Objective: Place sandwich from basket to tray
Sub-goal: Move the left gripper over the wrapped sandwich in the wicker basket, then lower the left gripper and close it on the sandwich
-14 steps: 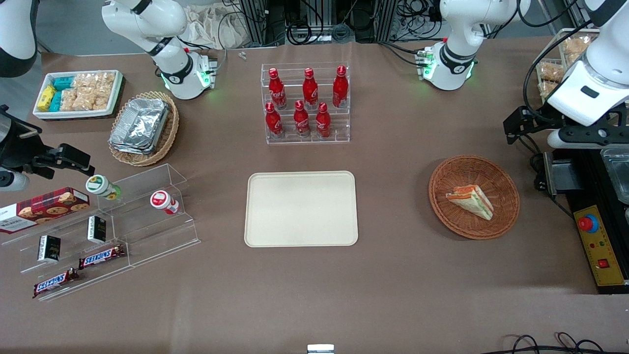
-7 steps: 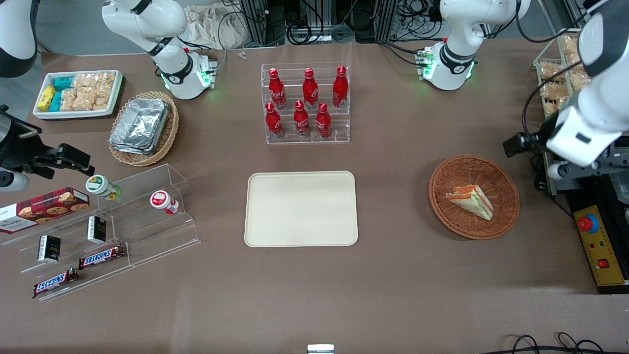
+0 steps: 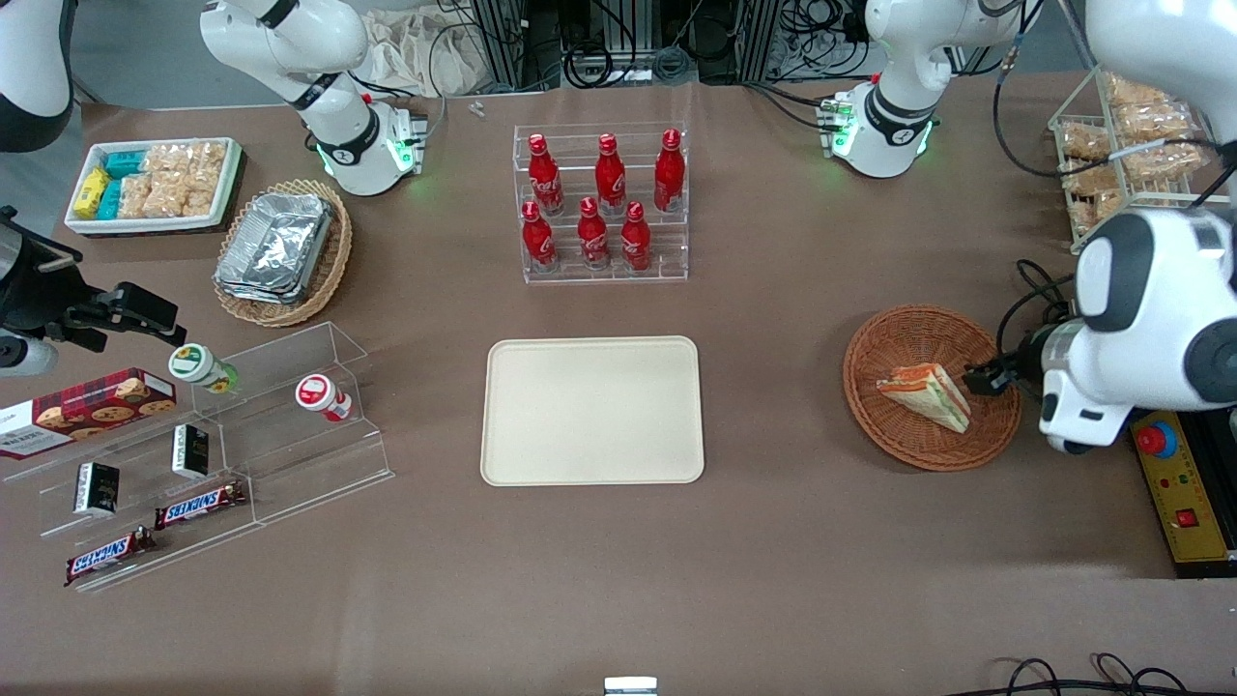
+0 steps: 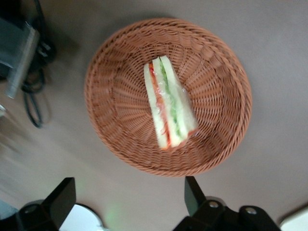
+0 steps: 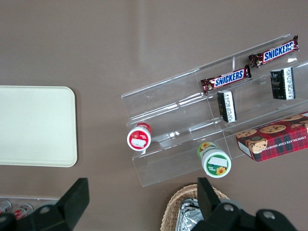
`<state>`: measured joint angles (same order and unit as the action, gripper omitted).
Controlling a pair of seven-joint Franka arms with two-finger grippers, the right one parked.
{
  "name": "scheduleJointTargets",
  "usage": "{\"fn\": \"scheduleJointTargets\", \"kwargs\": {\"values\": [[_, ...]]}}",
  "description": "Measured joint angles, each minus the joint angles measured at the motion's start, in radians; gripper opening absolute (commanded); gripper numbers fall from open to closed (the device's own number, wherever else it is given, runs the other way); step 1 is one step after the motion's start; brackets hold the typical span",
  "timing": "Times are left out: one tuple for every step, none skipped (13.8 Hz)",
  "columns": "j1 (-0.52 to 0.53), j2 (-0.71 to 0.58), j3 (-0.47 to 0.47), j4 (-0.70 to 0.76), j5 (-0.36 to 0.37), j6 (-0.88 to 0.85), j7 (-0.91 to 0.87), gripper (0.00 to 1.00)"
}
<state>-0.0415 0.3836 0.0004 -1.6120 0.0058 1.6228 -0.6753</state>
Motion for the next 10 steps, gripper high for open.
{"fn": "scheduleJointTargets", "kwargs": {"values": [[0.003,0.021,0.000,-0.016,-0.029,0.042,-0.044,1.00],[0.010,0.029,0.000,-0.049,-0.064,0.097,-0.070,1.00],[0.018,0.028,0.000,-0.096,-0.094,0.157,-0.083,1.00],[0.025,0.024,0.000,-0.149,-0.114,0.222,-0.091,1.00],[0.029,0.022,0.000,-0.199,-0.124,0.287,-0.103,1.00],[0.032,0.021,0.000,-0.245,-0.127,0.345,-0.120,1.00],[0.032,0.021,0.000,-0.285,-0.128,0.393,-0.138,1.00],[0.032,0.021,-0.001,-0.321,-0.128,0.435,-0.156,1.00],[0.032,0.021,-0.001,-0.351,-0.128,0.475,-0.169,1.00],[0.032,0.021,-0.001,-0.377,-0.129,0.513,-0.178,1.00]]}}
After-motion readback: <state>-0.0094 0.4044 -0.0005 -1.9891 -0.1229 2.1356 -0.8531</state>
